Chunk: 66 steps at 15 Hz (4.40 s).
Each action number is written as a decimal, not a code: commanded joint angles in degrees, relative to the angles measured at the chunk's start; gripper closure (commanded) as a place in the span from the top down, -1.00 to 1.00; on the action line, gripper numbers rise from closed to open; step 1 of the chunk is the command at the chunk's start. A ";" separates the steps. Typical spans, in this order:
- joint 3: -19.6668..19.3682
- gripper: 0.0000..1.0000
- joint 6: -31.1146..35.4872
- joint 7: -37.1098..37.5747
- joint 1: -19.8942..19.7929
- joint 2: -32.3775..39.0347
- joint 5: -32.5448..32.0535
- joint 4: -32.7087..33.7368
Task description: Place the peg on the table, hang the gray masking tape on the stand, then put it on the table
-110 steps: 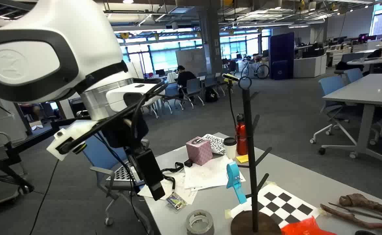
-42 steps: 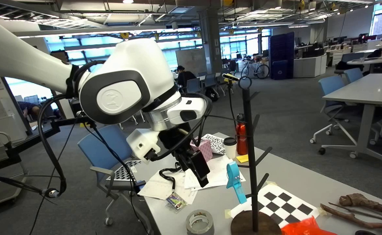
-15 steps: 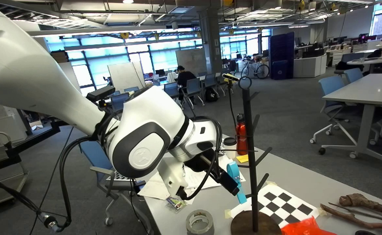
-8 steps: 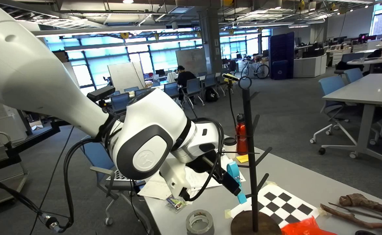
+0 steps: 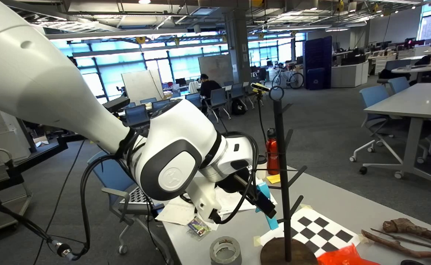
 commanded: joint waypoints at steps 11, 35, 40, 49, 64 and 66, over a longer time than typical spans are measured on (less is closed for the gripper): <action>-0.33 0.07 1.41 0.40 -0.26 4.10 0.95 4.17; -1.02 -0.28 -9.43 4.77 0.66 -5.03 -6.91 1.60; 0.21 -0.28 -20.23 3.05 0.64 -8.54 -6.31 2.37; 1.42 -0.28 -24.36 3.80 -0.22 -12.93 -8.71 1.81; 1.20 -0.28 -25.01 13.71 -8.00 -12.98 -22.17 -2.85; 0.14 -0.28 -23.27 16.38 -9.06 -10.89 -24.67 -2.70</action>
